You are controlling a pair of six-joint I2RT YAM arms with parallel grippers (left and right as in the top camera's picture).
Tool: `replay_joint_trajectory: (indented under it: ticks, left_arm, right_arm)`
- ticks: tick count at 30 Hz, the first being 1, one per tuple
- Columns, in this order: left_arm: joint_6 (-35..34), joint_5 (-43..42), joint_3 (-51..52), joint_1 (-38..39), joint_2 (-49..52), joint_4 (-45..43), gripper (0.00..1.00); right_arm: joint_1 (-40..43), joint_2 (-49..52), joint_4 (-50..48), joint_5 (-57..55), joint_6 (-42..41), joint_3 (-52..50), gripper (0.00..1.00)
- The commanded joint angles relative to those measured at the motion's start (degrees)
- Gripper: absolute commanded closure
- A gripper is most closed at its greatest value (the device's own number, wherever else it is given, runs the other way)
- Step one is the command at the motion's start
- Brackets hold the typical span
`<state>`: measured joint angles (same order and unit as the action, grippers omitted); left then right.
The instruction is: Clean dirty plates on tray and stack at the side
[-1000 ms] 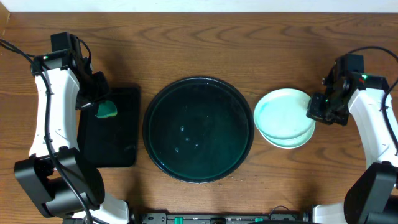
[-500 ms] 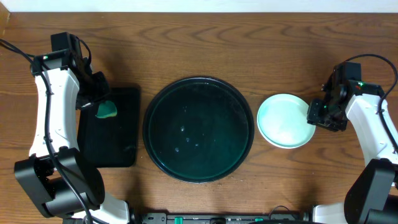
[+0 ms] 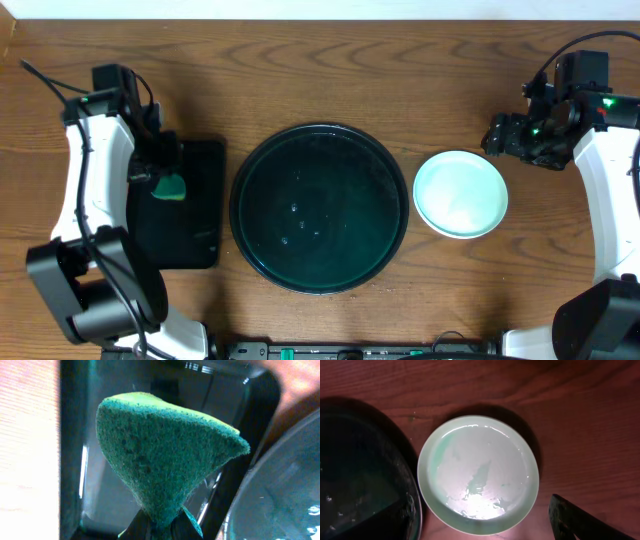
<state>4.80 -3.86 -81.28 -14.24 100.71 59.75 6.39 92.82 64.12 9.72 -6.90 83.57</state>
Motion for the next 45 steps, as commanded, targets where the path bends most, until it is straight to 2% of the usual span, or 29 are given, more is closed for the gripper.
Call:
replay_joint_trajectory:
  ticks: [1, 4, 6, 7, 11, 13, 17, 20, 26, 32, 45]
  left_arm:
    - [1.79, 0.94, 3.54, -0.22, 2.56, -1.18, 0.93]
    - [1.79, 0.92, 4.85, -0.22, 3.43, -1.79, 0.92]
    - [1.75, 0.92, 4.90, -0.22, 3.61, -1.79, 0.83]
    - [1.55, 0.90, 4.90, -0.22, 3.61, -1.77, 0.68]
    - [0.37, 0.90, 4.87, -0.22, 3.58, -1.73, 0.50]
    - [-0.39, 0.61, 4.46, -0.20, 3.34, -0.63, 0.44]
    - [-0.37, -0.37, -1.90, -0.20, 1.99, 9.42, 0.41]
    - [-1.79, -0.39, -5.60, -0.20, -0.68, 13.22, 0.28]
    - [-2.95, -0.37, -5.86, -0.22, -4.59, 13.29, 0.27]
    - [-2.95, -0.37, -5.86, -0.22, -4.50, 13.29, 0.27]
    - [-2.95, -0.37, -5.86, -0.22, -4.50, 13.29, 0.27]
  right_arm:
    - [-0.83, -0.68, 0.44, 0.92, 1.05, 0.70, 0.17]
    - [-0.83, -0.68, 0.37, 0.92, 1.05, 0.72, 0.16]
    - [-0.83, -0.68, 0.37, 0.92, 1.05, 0.72, 0.16]
    - [-0.83, -0.68, 0.39, 0.92, 1.05, 0.72, 0.16]
    - [-0.83, -0.68, 0.46, 0.94, 1.03, 0.72, 0.14]
    - [-0.87, -0.68, 0.42, 1.05, 1.05, 0.79, 0.13]
    - [-0.87, -0.70, 0.85, 2.60, 1.01, 2.51, 0.03]
    - [-0.87, -0.70, 2.49, 2.58, 1.55, 6.21, 0.01]
    - [-0.87, -1.44, 10.40, 2.54, 9.27, 17.22, 0.01]
    - [-0.85, -6.47, 13.97, 2.62, 9.38, 28.26, 0.01]
    - [-0.85, -16.28, 14.14, 2.58, 9.14, 28.89, 0.01]
